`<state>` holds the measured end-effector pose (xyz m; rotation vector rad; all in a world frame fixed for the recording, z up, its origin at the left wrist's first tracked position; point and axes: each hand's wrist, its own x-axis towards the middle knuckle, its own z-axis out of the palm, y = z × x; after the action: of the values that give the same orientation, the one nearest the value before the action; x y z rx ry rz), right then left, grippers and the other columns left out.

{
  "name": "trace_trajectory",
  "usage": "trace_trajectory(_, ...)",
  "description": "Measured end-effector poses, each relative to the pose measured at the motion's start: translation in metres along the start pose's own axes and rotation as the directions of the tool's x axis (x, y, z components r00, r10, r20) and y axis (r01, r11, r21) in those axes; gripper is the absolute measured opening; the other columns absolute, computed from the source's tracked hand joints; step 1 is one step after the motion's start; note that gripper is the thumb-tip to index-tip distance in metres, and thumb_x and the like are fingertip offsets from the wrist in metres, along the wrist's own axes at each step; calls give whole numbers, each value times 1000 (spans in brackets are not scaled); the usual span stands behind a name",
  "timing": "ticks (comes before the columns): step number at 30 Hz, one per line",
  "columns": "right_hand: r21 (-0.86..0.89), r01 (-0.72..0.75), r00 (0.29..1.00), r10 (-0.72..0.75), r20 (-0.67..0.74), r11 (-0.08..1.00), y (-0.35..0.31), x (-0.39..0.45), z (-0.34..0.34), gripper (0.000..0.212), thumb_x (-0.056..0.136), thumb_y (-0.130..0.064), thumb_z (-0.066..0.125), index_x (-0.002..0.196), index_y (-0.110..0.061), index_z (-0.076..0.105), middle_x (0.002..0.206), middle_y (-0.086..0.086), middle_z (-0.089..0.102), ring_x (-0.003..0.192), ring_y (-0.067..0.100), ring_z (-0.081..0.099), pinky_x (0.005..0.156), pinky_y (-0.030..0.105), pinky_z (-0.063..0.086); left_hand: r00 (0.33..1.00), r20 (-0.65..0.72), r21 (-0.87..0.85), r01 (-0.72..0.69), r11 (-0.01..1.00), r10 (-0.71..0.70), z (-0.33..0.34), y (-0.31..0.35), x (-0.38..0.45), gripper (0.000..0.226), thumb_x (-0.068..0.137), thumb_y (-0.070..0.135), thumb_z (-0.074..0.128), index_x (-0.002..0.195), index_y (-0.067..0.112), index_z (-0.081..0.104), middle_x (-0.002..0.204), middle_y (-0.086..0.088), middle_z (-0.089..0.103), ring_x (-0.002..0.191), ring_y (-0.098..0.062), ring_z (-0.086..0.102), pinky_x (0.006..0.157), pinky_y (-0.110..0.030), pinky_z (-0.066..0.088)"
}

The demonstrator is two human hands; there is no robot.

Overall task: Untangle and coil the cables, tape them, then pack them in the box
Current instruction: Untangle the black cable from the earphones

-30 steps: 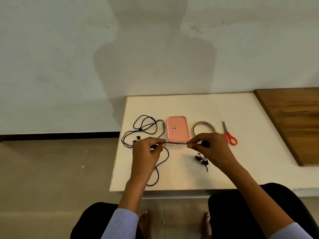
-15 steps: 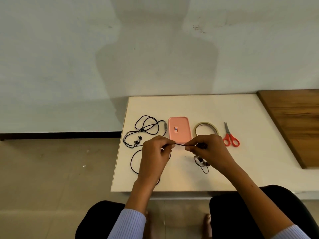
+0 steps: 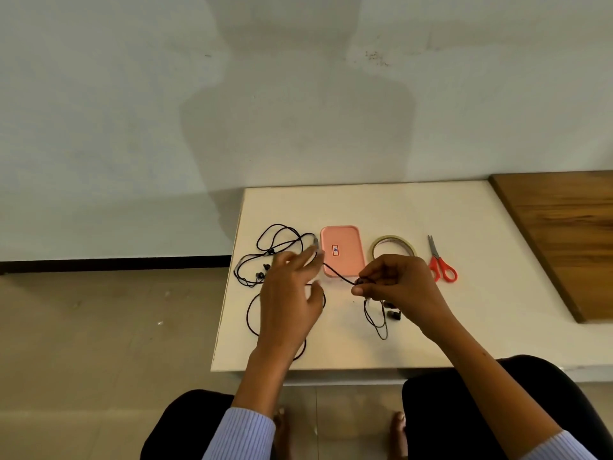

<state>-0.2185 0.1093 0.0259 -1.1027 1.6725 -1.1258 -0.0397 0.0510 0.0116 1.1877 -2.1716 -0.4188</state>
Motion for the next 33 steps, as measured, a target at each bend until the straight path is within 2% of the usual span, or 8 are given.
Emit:
trace_trajectory(4,50,2,1000,-2,14,999,-2,0,6,20,66,-7,82,82,-4,70,71,6,74,66,18,72,58,21,56,988,150,-247,1,969,37,6,11,-3,28,80,15,67,107,20,72,101,4,73,96,-10,62,83,-23,50)
trace_trajectory(9,126,17,999,-21,32,992,-2,1,6,10,78,-6,72,87,-8,74,80,5,75,75,18,72,69,23,57,996,80,-282,58,958,-37,5,8,1,14,77,18,75,90,20,77,83,4,73,81,-4,58,70,-7,40)
trace_trajectory(16,-89,173,984,-176,-29,981,-9,-1,-5,6,76,-13,74,82,-15,74,86,-2,70,72,10,65,56,25,57,980,129,-322,186,928,-152,3,7,2,11,85,17,67,91,15,76,86,0,74,74,11,56,68,1,36)
trace_trajectory(22,-429,40,997,-8,75,903,15,-2,-21,18,81,-4,70,94,-17,72,88,-8,68,75,-3,62,64,7,50,973,111,-360,230,904,-203,-2,6,2,11,84,13,68,91,14,76,82,3,73,77,5,61,69,-2,40)
trace_trajectory(24,-411,59,998,-42,52,910,17,-2,-15,26,85,1,62,103,-15,71,91,-10,66,79,-9,60,69,0,46,977,103,-354,213,911,-188,-1,8,1,10,83,13,69,90,13,76,82,4,72,76,7,59,69,-1,39)
trace_trajectory(27,-296,145,989,-141,34,944,8,-2,3,18,91,-16,59,105,-19,70,86,-18,66,76,-13,60,67,1,45,982,81,-353,190,916,-173,1,12,2,9,82,13,70,88,14,76,82,2,72,76,9,58,69,-2,41)
trace_trajectory(29,-235,169,985,-160,58,957,4,-3,15,17,88,-26,63,103,-20,70,81,-18,66,74,-9,63,65,6,47,982,77,-354,186,917,-170,1,14,3,8,82,13,70,86,14,76,80,2,72,75,7,58,68,-2,41)
trace_trajectory(33,-102,139,990,-140,1,985,2,2,20,12,84,-15,68,96,-18,70,78,-5,72,69,5,69,70,14,53,983,79,-343,186,921,-169,0,15,6,9,82,13,70,88,15,76,83,2,71,76,3,58,67,-2,40)
